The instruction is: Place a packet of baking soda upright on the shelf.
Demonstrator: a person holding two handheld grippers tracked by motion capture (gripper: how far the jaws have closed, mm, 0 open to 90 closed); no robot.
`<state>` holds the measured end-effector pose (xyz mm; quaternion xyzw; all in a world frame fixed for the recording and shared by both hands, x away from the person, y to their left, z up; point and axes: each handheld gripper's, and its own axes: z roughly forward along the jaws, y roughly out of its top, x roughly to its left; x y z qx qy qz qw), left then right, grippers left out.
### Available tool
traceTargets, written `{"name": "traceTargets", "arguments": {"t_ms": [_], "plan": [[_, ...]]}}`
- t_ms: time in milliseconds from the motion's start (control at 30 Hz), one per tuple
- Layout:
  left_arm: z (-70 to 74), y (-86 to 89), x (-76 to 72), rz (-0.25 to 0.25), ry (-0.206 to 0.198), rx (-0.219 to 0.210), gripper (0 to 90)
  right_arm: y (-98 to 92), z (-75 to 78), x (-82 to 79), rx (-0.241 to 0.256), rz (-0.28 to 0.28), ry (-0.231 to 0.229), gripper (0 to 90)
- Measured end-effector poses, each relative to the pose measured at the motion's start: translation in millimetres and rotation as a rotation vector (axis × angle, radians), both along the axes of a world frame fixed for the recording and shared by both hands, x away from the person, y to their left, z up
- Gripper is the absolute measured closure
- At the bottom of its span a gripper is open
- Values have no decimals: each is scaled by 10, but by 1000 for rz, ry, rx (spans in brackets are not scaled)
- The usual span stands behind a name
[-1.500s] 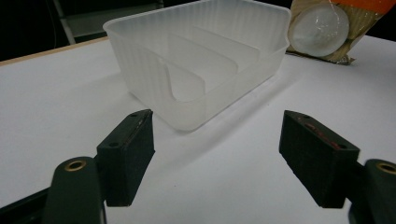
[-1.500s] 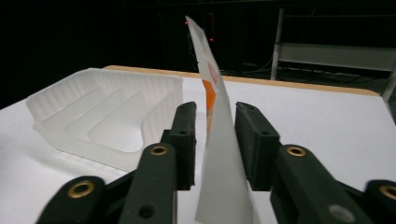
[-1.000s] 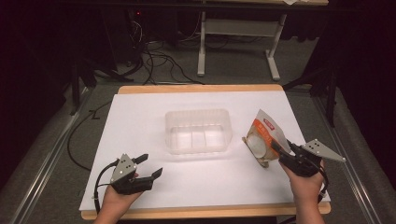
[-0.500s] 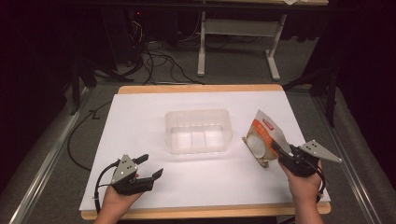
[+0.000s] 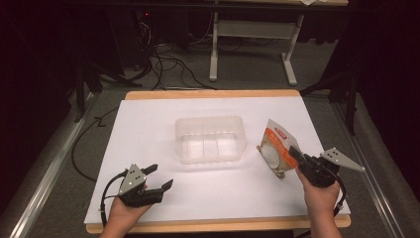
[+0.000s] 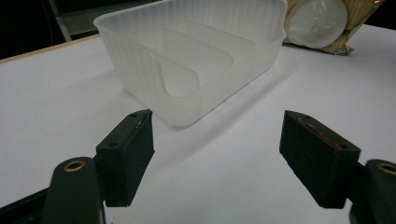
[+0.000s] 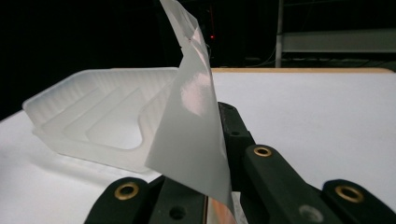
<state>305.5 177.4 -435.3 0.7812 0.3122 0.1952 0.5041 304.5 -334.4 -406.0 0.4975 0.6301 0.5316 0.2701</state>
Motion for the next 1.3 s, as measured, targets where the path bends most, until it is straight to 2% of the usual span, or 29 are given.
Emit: {"name": "traceTargets", "arguments": {"t_ms": [167, 433, 733, 1000, 1167, 1300], "plan": [[1, -1, 1, -1, -1, 0, 267, -5, 7, -5, 9, -5, 3, 900], [4, 2, 5, 0, -2, 1, 267, 28, 46, -31, 16, -33, -16, 900], [11, 8, 0, -1, -3, 0, 267, 87, 107, -79, 8, -22, -51, 900], [16, 16, 0, 3, -7, -5, 267, 120, 178, -155, 2, -43, -102, 900], [25, 24, -4, 13, -11, -6, 267, 111, 210, -190, 21, -54, -117, 900], [22, 31, 13, 21, -11, 0, 267, 96, 249, -203, 73, -52, -137, 900]]}}
